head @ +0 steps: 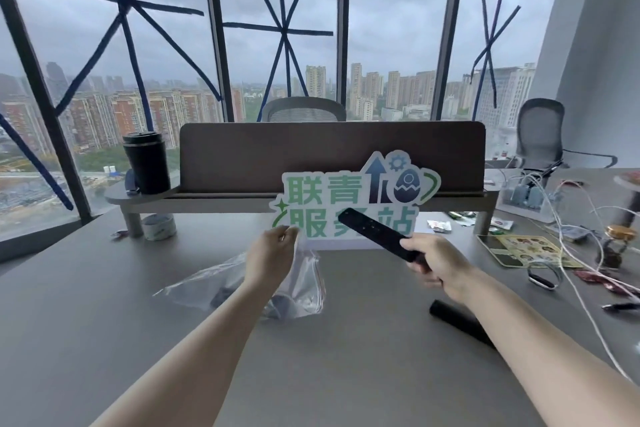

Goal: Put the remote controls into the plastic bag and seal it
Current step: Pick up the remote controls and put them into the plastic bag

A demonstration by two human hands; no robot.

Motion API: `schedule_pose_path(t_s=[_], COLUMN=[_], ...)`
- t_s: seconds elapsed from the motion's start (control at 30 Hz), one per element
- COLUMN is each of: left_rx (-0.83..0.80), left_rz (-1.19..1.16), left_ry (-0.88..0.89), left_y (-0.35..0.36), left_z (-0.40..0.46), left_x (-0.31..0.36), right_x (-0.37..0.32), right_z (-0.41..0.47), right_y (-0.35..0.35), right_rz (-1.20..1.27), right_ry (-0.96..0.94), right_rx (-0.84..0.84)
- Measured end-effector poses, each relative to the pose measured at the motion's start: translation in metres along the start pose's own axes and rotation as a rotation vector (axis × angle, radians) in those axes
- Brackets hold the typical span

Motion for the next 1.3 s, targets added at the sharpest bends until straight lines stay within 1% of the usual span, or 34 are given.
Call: schedule_pose_path(t_s=[0.07,0.13,0.23,0.37,0.4,0.47,0.53,0.6,0.67,0.73,0.8,0.87,0.93,1.0,1.03,1.07,1.1,1.2,1.23,1.3], left_rx=[-0.01,-0.034,-0.087,-0.109,-0.111,-0.116,-0.109,-0.109,-0.117,-0.116,-0.132,-0.147,-0.149,-0.153,-0.154,-0.153,-0.152,-0.126,-0.112,-0.083], left_rz=[-0.031,-0.065,-0.079,-0.075,-0.071,-0.043,-0.018,0.011,0.05,0.064,0.079,0.107,0.115,0.118,0.126,0.127,0.123,0.079,0.058,0.028], left_ry=[0.013,0.02,0.036,0.045,0.038,0.022,0.001,-0.026,-0.015,-0.007,0.0,0.017,0.023,0.032,0.034,0.037,0.032,0.009,-0.004,-0.023], left_y=[0.014,0.027,0.042,0.051,0.05,0.045,0.04,0.037,0.038,0.038,0.039,0.041,0.041,0.041,0.04,0.039,0.037,0.03,0.027,0.022], left_z=[0.004,0.002,-0.01,-0.03,-0.034,-0.042,-0.051,-0.062,-0.072,-0.082,-0.089,-0.094,-0.097,-0.099,-0.099,-0.099,-0.099,-0.095,-0.092,-0.086], left_x=[0.017,0.028,0.038,0.044,0.042,0.037,0.027,0.019,0.013,0.01,0.009,0.008,0.009,0.01,0.009,0.01,0.01,0.012,0.013,0.013], right_x=[-0.002,-0.001,0.004,0.014,0.015,0.016,0.026,0.044,0.066,0.087,0.105,0.119,0.124,0.122,0.121,0.122,0.121,0.111,0.101,0.075], right_z=[-0.024,-0.04,-0.047,-0.039,-0.038,-0.037,-0.03,-0.021,-0.016,-0.012,-0.008,-0.003,-0.001,-0.001,-0.003,-0.004,-0.007,-0.021,-0.031,-0.053], right_y=[-0.014,-0.022,-0.012,0.024,0.03,0.028,0.01,-0.015,-0.037,-0.052,-0.059,-0.062,-0.061,-0.058,-0.056,-0.054,-0.052,-0.045,-0.042,-0.034], right_rz=[-0.034,-0.14,-0.264,-0.376,-0.39,-0.4,-0.453,-0.634,-0.823,-0.925,-0.97,-0.999,-1.087,-1.177,-1.167,-1.108,-0.986,-0.523,-0.435,-0.401], right_ry=[0.004,0.043,0.11,0.041,0.026,0.013,0.003,0.044,0.158,0.291,0.407,0.471,0.455,0.371,0.34,0.321,0.3,0.197,0.162,0.098], right_rx=[-0.047,-0.07,-0.084,-0.121,-0.101,0.037,0.221,0.398,0.518,0.558,0.532,0.515,0.554,0.618,0.625,0.59,0.513,0.184,0.079,-0.104])
Point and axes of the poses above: each hand's wrist, its own z-axis towards the middle knuckle, its own y-axis out of the palm, x = y × z, the point moved 1 cm from there along z, towards the middle knuckle, and after that the axes turned 15 degrees about y, right-handed, at the moved point
